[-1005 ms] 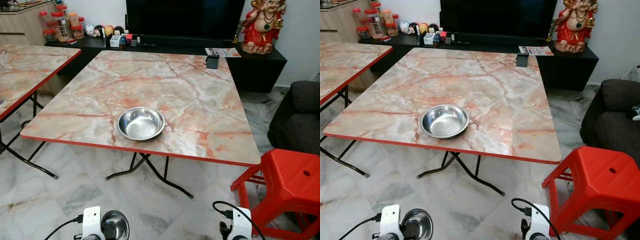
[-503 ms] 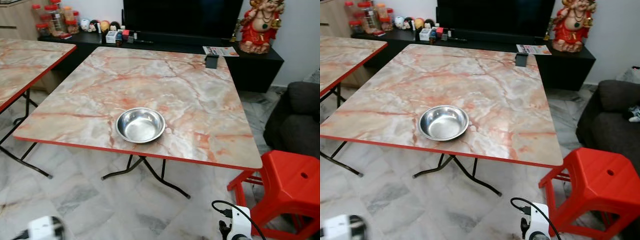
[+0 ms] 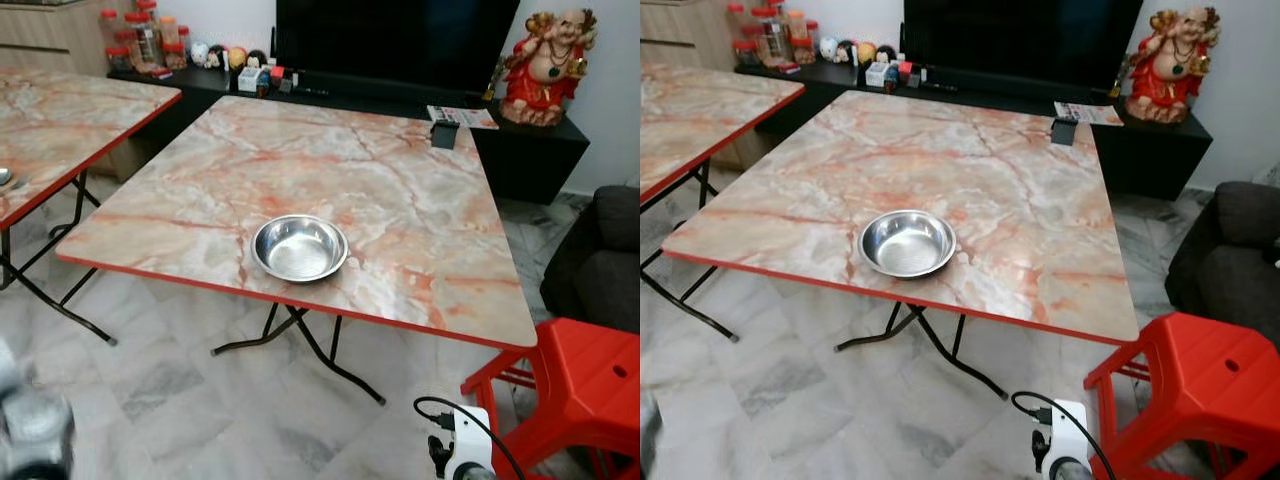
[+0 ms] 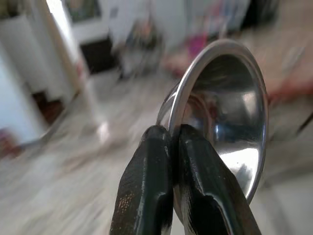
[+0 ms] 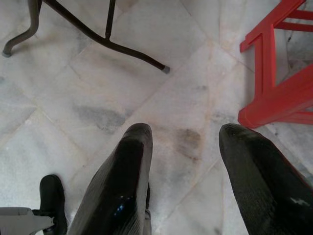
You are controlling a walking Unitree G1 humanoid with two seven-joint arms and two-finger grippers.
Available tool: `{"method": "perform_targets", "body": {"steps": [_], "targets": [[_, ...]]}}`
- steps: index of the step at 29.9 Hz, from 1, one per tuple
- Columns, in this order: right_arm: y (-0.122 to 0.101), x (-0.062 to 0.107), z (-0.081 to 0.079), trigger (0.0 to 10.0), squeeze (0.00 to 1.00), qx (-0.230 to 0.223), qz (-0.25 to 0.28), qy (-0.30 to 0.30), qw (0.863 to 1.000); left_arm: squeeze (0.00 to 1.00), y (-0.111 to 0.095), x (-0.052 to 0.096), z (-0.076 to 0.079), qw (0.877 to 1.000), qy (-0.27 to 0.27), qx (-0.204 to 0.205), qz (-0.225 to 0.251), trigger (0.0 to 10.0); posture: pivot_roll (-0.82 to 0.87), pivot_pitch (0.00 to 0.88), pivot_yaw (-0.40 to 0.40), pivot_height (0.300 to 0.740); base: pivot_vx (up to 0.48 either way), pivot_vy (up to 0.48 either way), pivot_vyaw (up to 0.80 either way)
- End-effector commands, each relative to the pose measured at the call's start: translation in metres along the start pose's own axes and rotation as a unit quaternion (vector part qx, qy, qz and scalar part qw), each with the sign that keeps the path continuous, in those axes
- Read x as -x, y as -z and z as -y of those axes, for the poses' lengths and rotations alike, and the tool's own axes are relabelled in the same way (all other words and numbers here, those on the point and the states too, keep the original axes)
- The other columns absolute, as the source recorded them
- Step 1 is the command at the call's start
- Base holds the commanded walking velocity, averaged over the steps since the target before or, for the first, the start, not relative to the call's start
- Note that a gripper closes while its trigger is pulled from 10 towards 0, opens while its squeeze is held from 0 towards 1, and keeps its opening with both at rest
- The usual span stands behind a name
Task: Setting the table
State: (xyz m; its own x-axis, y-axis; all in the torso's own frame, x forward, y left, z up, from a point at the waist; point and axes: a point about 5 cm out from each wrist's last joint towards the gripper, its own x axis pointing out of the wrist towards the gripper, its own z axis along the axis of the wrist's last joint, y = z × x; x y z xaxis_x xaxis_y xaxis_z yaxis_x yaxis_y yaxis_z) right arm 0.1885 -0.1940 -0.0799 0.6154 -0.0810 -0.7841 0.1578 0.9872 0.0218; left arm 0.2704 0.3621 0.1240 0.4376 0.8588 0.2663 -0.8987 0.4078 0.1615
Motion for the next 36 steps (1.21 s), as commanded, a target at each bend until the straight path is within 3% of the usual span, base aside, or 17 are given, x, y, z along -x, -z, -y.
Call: {"method": "perform_targets", "body": {"steps": [1,3,5,6,7,8,9,10,11,13,14,16,21,22,25,31,36], "targets": [[-0.003,-0.001,0.0,10.0,0.0,0.001,0.002,0.002,1.0,0.0,-0.036,-0.004,0.027,0.995,0.058,0.056,0.056,10.0,0.05,0.0,-0.078,0.725,0.0,0.0,0.0],[-0.004,-0.001,0.0,10.0,0.0,0.0,0.003,0.003,1.0,0.0,-0.053,-0.007,0.036,0.991,0.069,0.089,0.07,10.0,0.05,0.0,-0.077,0.725,0.0,0.0,0.0],[-0.004,-0.001,0.0,10.0,0.0,-0.003,0.003,0.004,1.0,0.0,-0.073,-0.009,0.05,0.982,0.097,0.149,0.067,10.0,0.05,0.0,-0.074,0.725,0.0,0.0,0.0],[-0.004,-0.001,0.001,10.0,0.0,-0.004,0.004,0.005,1.0,0.0,-0.08,-0.009,0.057,0.976,0.116,0.176,0.059,10.0,0.04,0.0,-0.073,0.725,0.0,0.0,0.0],[-0.004,-0.001,0.001,10.0,0.0,-0.005,0.004,0.006,1.0,0.0,-0.09,-0.006,0.074,0.961,0.167,0.217,0.036,10.0,0.04,0.0,-0.072,0.725,0.0,0.0,0.0],[-0.004,-0.001,0.001,10.0,0.0,-0.005,0.004,0.006,1.0,0.0,-0.09,-0.006,0.074,0.961,0.167,0.217,0.036,10.0,0.04,0.0,-0.072,0.725,0.0,0.0,0.0],[-0.004,-0.001,0.001,10.0,0.0,-0.006,0.004,0.006,1.0,0.0,-0.095,-0.003,0.083,0.952,0.196,0.235,0.024,10.0,0.04,0.0,-0.072,0.725,0.0,0.0,0.0],[-0.003,-0.001,0.002,10.0,0.0,-0.007,0.004,0.007,1.0,0.0,-0.109,0.01,0.109,0.923,0.277,0.266,0.002,10.0,0.03,0.0,-0.071,0.725,0.0,0.0,0.0],[-0.003,-0.001,0.002,10.0,0.0,-0.007,0.004,0.007,1.0,0.0,-0.109,0.01,0.109,0.923,0.277,0.266,0.002,10.0,0.03,0.0,-0.071,0.725,0.0,0.0,0.0],[-0.003,0.0,0.004,10.0,0.0,-0.007,0.003,0.009,1.0,0.0,-0.116,0.025,0.131,0.902,0.325,0.281,-0.03,10.0,0.02,0.0,-0.067,0.725,0.0,0.0,0.0],[-0.003,0.0,0.004,10.0,0.0,-0.007,0.003,0.009,1.0,0.0,-0.116,0.025,0.131,0.902,0.325,0.281,-0.03,10.0,0.02,0.0,-0.067,0.725,0.0,0.0,0.0],[-0.003,0.0,0.006,10.0,0.0,-0.009,0.004,0.013,1.0,0.0,-0.121,0.055,0.16,0.861,0.381,0.325,-0.094,10.0,0.01,0.0,-0.067,0.725,0.0,0.0,0.0],[-0.001,0.001,0.011,10.0,0.0,-0.012,0.003,0.02,1.0,0.0,-0.114,0.103,0.191,0.78,0.464,0.368,-0.205,10.0,-0.01,0.0,-0.069,0.725,0.0,0.0,0.0],[-0.001,0.001,0.011,10.0,0.0,-0.012,0.003,0.02,1.0,0.0,-0.114,0.103,0.191,0.78,0.464,0.368,-0.205,10.0,-0.01,0.0,-0.069,0.725,0.0,0.0,0.0],[0.0,0.002,0.015,10.0,0.0,-0.012,0.002,0.023,1.0,0.0,-0.111,0.119,0.198,0.753,0.498,0.357,-0.238,10.0,-0.02,0.0,-0.07,0.725,0.0,0.0,0.0],[0.003,0.002,0.016,10.0,0.0,-0.011,0.0,0.025,1.0,0.0,-0.101,0.127,0.201,0.758,0.508,0.3,-0.277,10.0,-0.01,0.0,-0.072,0.725,0.0,0.0,0.0],[0.005,0.002,0.014,10.0,0.0,-0.011,-0.003,0.022,1.0,0.0,-0.1,0.131,0.203,0.753,0.503,0.286,-0.314,10.0,-0.01,0.0,-0.068,0.725,0.0,0.0,0.0]]}}
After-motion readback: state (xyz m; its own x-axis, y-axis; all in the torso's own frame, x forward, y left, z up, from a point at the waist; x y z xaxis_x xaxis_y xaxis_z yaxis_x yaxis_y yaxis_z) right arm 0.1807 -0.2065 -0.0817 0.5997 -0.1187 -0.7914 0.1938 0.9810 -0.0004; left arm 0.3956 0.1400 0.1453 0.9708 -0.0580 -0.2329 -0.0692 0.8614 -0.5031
